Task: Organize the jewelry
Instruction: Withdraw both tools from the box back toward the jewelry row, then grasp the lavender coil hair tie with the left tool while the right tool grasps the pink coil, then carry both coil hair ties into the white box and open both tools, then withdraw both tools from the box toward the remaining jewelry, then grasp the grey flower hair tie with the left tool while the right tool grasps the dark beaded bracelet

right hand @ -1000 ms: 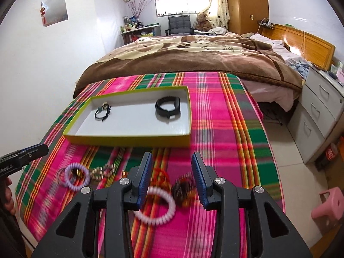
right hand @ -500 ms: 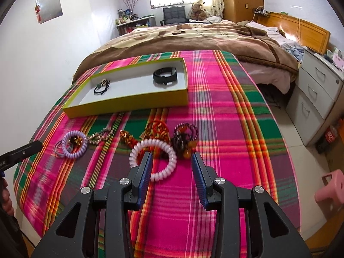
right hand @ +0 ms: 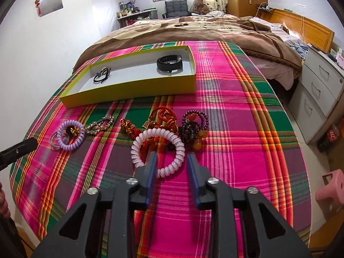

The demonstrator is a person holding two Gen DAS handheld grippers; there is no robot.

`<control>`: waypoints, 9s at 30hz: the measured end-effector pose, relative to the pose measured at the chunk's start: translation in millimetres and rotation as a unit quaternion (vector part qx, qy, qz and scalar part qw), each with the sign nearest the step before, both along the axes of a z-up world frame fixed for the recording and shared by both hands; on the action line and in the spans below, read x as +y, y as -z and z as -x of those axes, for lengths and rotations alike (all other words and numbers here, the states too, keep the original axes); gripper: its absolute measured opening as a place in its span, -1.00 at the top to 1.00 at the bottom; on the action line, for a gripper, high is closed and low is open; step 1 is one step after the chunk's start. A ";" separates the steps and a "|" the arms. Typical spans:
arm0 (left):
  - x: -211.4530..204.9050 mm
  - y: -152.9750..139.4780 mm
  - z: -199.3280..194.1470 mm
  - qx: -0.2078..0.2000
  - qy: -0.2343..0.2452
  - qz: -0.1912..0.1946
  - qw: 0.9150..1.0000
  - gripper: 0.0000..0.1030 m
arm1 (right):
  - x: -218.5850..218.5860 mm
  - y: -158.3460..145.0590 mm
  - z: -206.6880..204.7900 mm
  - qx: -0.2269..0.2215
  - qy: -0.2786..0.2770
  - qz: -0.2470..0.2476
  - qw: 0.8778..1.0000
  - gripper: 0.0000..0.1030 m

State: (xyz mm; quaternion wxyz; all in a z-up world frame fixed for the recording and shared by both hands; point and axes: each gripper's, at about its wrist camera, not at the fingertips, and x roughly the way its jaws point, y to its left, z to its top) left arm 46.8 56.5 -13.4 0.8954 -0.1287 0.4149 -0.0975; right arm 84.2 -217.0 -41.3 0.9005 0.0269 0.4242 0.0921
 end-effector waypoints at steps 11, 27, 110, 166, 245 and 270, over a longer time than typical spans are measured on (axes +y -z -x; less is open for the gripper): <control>-10.7 2.0 -8.2 0.007 0.012 -0.005 1.000 0.29 | -5.6 -2.3 1.5 -0.010 0.009 -0.001 1.000 0.81; -32.0 7.7 -27.6 0.014 0.016 -0.051 0.998 0.51 | -14.7 -14.8 6.9 -0.027 0.006 -0.027 0.999 0.81; -23.3 -20.8 -21.1 -0.025 0.006 -0.067 0.997 0.83 | -0.5 -35.4 13.2 -0.048 -0.012 -0.033 0.998 0.81; 2.1 19.6 -194.0 0.036 -0.001 -0.092 0.995 0.83 | 76.9 -11.3 -205.2 0.019 -0.035 0.030 0.999 0.81; 3.6 -2.4 -17.5 -0.012 0.009 -0.044 0.999 0.31 | -41.3 -20.0 -19.4 -0.024 -0.024 -0.018 0.999 0.22; 9.3 8.7 -18.0 0.009 -0.011 -0.054 0.998 0.31 | -30.4 -1.6 -34.4 0.007 -0.020 -0.002 1.000 0.43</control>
